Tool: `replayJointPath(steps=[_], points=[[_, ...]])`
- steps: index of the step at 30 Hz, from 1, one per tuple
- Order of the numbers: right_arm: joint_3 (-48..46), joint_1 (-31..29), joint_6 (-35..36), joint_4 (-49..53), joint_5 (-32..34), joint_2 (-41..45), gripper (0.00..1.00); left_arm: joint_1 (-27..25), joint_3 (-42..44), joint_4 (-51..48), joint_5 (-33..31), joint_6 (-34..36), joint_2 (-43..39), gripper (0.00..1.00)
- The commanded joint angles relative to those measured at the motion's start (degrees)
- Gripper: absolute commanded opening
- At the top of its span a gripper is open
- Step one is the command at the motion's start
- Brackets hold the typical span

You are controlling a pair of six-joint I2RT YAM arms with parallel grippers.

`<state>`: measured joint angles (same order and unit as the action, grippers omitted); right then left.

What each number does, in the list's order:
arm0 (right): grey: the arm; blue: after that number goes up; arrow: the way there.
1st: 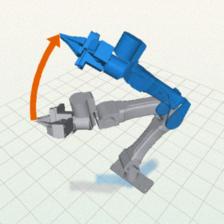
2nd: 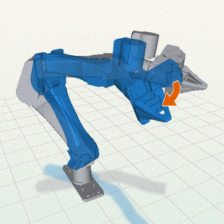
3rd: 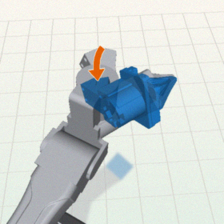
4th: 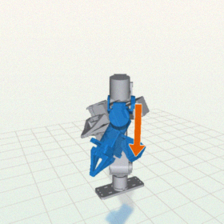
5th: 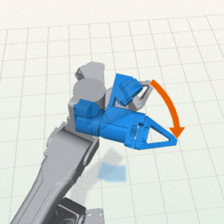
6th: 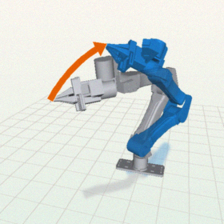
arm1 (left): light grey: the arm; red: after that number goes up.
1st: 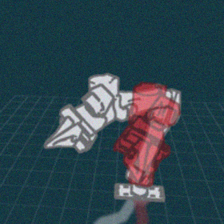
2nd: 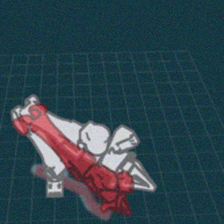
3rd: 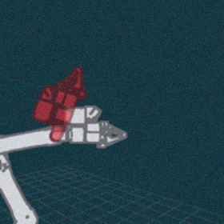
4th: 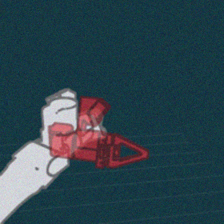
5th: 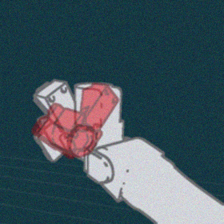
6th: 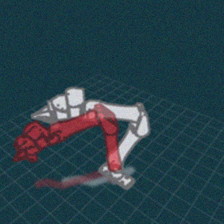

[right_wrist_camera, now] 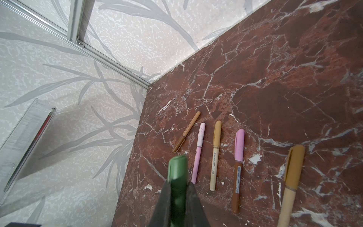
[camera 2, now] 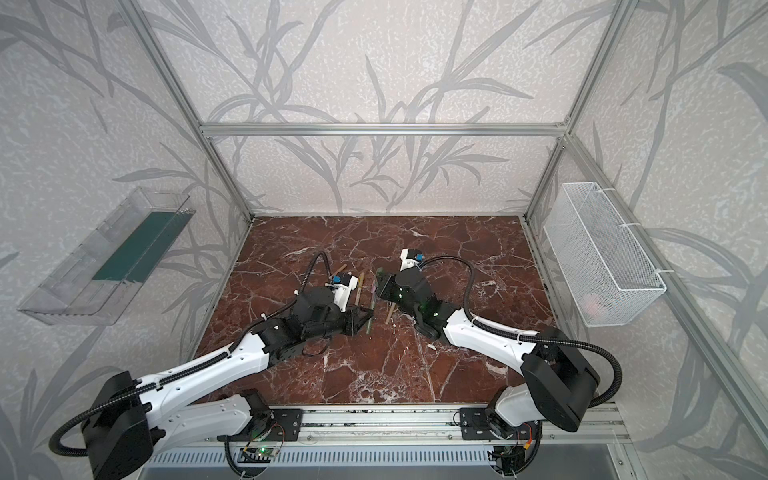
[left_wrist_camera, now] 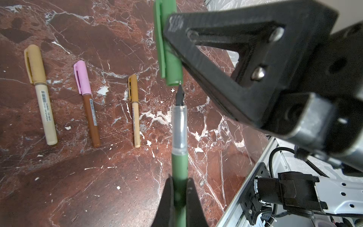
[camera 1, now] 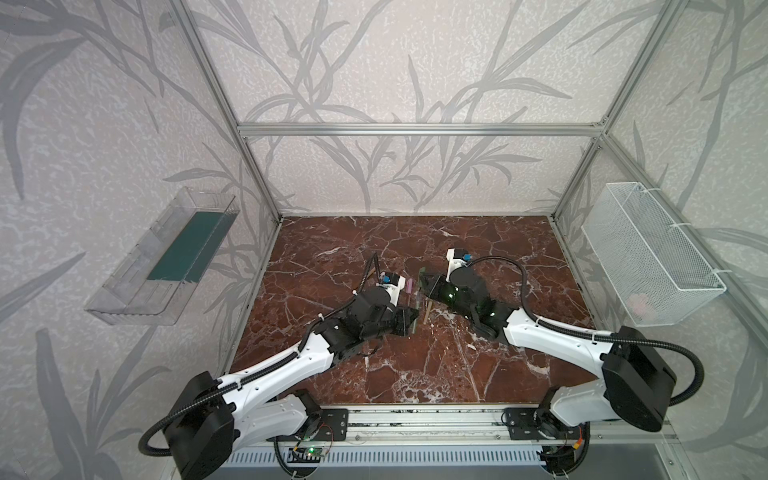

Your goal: Insert the pens into the pen caps

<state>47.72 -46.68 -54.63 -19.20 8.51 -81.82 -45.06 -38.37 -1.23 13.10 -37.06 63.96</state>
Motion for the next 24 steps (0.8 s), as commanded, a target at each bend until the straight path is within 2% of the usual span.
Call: replayJointPath(steps=[1, 24], points=[[-0.4, -0.8, 0.0, -0.3, -0.3, 1.3, 0.0, -0.2, -0.1, 1.0, -0.9, 0.2, -0.7, 0.0], [1.6, -0.6, 1.9, 0.1, 2.3, 1.8, 0.0, -0.2, 0.0, 1.2, -0.6, 0.2, -0.4, 0.0]])
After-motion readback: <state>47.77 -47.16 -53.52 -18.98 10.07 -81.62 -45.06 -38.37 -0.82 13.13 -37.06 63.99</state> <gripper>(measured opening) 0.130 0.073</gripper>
